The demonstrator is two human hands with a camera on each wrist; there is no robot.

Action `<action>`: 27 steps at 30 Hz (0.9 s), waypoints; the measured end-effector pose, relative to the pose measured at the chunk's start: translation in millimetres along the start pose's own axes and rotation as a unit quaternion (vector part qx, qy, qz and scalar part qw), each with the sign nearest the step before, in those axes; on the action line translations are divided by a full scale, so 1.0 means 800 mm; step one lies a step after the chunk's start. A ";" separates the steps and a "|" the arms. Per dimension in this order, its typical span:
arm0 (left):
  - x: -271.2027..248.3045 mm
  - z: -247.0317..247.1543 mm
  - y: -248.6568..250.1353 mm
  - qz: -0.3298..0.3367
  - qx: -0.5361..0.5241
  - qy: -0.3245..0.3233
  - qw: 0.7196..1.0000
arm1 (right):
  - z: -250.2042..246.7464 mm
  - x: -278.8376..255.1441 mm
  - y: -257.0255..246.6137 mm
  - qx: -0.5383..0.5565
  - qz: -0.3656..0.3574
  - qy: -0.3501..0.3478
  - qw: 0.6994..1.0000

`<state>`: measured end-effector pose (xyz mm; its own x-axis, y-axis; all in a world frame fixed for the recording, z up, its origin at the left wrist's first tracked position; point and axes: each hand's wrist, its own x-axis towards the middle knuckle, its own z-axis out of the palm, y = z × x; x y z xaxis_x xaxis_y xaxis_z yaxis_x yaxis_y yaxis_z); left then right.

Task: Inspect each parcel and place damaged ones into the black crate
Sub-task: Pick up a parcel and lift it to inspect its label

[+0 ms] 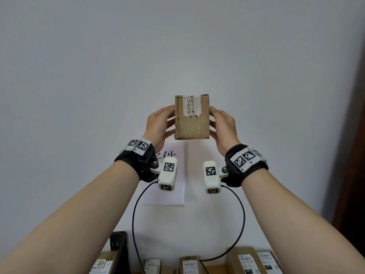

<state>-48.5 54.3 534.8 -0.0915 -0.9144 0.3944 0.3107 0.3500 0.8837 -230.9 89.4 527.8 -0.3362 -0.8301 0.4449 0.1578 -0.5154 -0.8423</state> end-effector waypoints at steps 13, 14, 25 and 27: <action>-0.017 0.004 0.010 -0.043 0.098 0.016 0.994 | -0.009 -0.010 0.001 -0.046 0.013 -0.019 0.999; -0.019 0.005 0.011 -0.044 0.097 0.022 0.994 | -0.009 -0.011 0.001 -0.041 0.012 -0.016 0.999; -0.037 0.007 0.021 -0.055 0.041 0.015 0.998 | -0.008 -0.021 -0.001 -0.062 -0.043 -0.044 0.996; -0.039 0.005 0.018 -0.056 0.008 0.009 0.998 | -0.006 -0.022 -0.002 -0.039 -0.026 -0.031 0.998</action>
<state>-44.6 88.5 536.5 -0.1082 -0.9516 0.2877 0.2843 0.2477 0.9262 -229.8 105.9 520.2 -0.2836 -0.8152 0.5050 0.0689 -0.5425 -0.8372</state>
